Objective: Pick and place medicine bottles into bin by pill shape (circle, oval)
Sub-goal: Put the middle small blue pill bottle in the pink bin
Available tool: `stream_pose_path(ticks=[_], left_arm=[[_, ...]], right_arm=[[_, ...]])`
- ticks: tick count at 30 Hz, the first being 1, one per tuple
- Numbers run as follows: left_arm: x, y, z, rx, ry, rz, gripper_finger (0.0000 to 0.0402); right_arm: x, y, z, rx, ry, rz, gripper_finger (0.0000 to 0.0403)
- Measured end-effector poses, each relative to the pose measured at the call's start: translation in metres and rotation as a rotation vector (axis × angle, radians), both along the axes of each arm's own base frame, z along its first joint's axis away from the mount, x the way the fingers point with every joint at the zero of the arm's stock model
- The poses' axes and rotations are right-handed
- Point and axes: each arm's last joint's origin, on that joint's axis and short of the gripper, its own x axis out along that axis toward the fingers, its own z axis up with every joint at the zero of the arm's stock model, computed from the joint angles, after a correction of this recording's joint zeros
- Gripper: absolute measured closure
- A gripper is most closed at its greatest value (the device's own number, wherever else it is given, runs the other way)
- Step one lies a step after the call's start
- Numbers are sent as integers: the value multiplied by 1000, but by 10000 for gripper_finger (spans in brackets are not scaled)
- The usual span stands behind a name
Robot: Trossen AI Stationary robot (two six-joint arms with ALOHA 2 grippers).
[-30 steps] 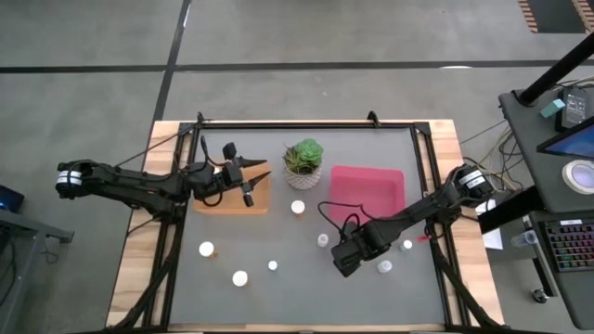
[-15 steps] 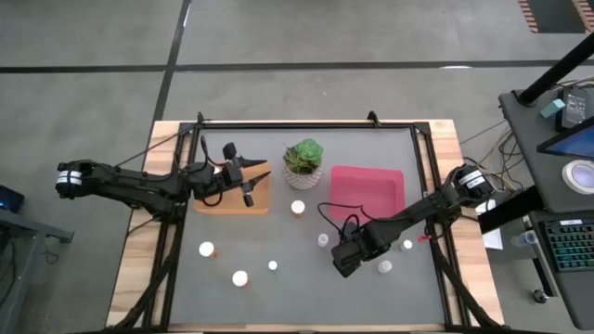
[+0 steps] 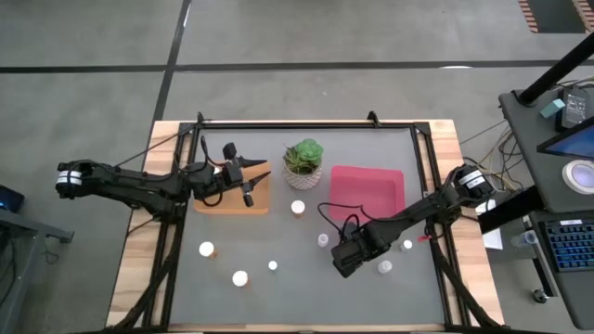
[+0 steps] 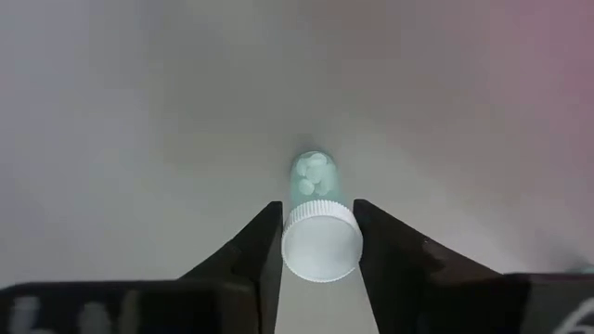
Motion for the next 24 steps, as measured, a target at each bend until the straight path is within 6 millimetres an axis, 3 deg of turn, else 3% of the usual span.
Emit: stream_pose_path(ticks=[7,14,24], left_arm=[[0,0,0,0,0,0,262],[0,0,0,0,-1,0,262],[0,0,0,6,-3,0,262]], right_arm=[[4,-4,8,43,-1,-6,282],[22,-16,42,72,-61,35,288],[39,-81,91,-3,-70,119,286]])
